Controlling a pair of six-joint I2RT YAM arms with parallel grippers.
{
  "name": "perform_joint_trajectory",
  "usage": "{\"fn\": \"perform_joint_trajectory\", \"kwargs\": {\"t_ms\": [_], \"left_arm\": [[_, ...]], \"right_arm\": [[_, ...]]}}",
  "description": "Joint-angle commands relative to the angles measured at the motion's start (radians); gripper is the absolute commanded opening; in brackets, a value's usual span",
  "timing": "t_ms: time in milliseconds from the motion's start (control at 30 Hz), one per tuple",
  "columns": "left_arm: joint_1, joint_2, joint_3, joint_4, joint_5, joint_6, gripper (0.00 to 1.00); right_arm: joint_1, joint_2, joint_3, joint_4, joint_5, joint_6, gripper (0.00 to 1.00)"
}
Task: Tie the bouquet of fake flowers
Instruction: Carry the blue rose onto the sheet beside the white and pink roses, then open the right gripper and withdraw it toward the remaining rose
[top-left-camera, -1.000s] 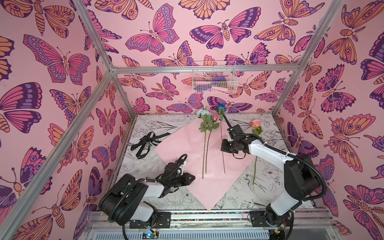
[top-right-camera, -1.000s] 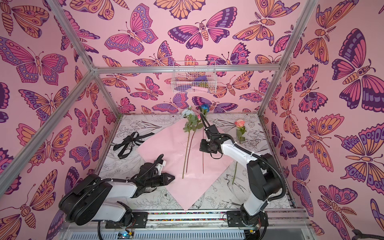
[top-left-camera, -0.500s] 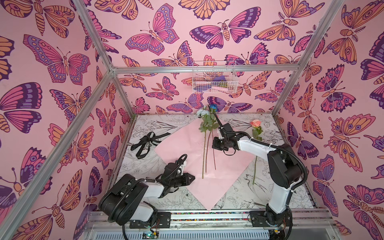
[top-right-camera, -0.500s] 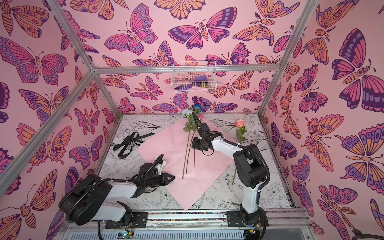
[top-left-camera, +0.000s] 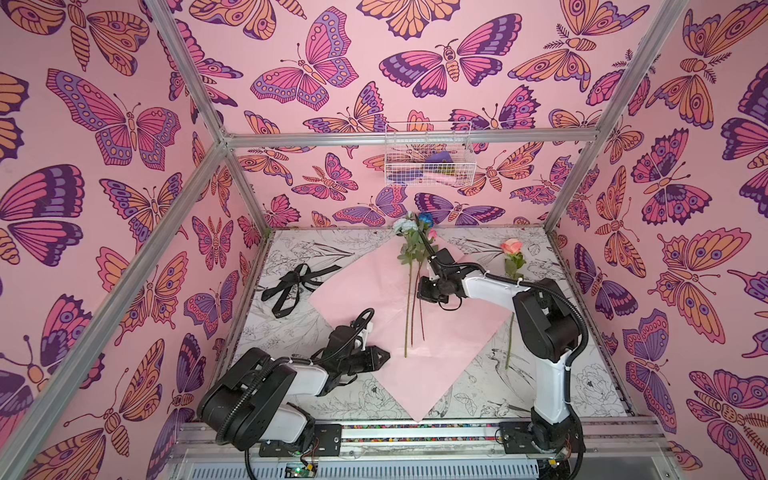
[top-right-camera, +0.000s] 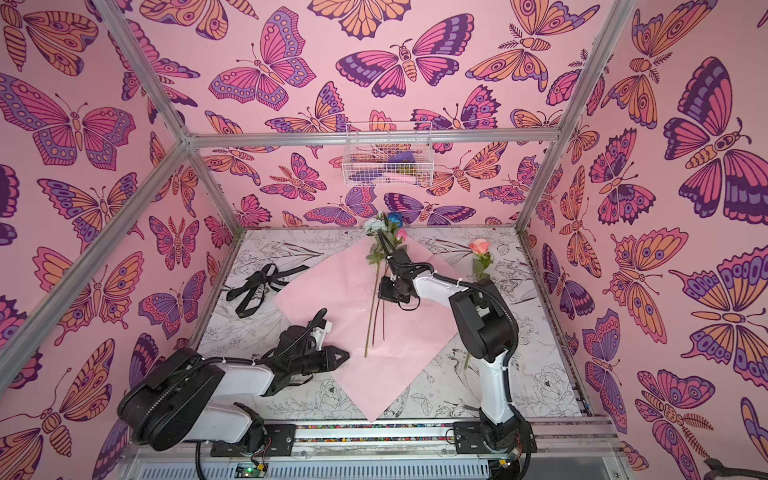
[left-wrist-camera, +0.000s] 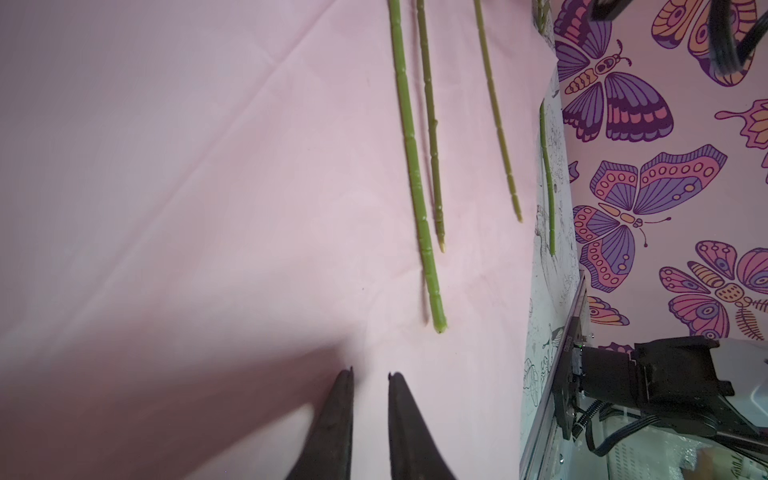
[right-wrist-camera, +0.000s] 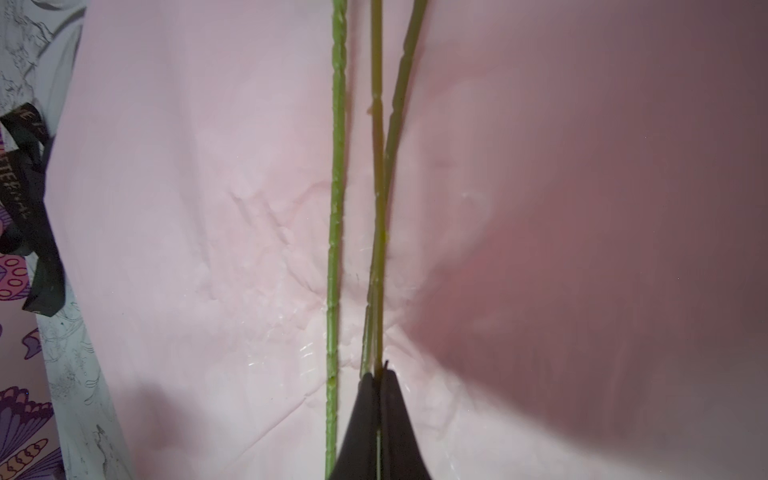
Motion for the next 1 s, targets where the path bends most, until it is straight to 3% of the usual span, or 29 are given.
{"fn": "perform_joint_trajectory", "kwargs": {"t_ms": [0, 267, 667, 967], "left_arm": [[0.006, 0.02, -0.042, -0.125, -0.041, -0.001, 0.21], [0.006, 0.027, -0.037, -0.124, -0.042, 0.001, 0.21], [0.006, 0.023, -0.041, -0.125, -0.043, -0.001, 0.21], [0.006, 0.028, -0.037, -0.127, -0.044, -0.001, 0.21]], "right_arm": [[0.012, 0.015, 0.025, -0.011, -0.008, 0.009, 0.07], [0.014, -0.022, 0.007, -0.027, 0.012, -0.01, 0.28], [-0.013, -0.19, -0.021, -0.156, 0.137, -0.072, 0.29], [-0.176, -0.417, -0.138, -0.318, 0.3, -0.075, 0.26]]}}
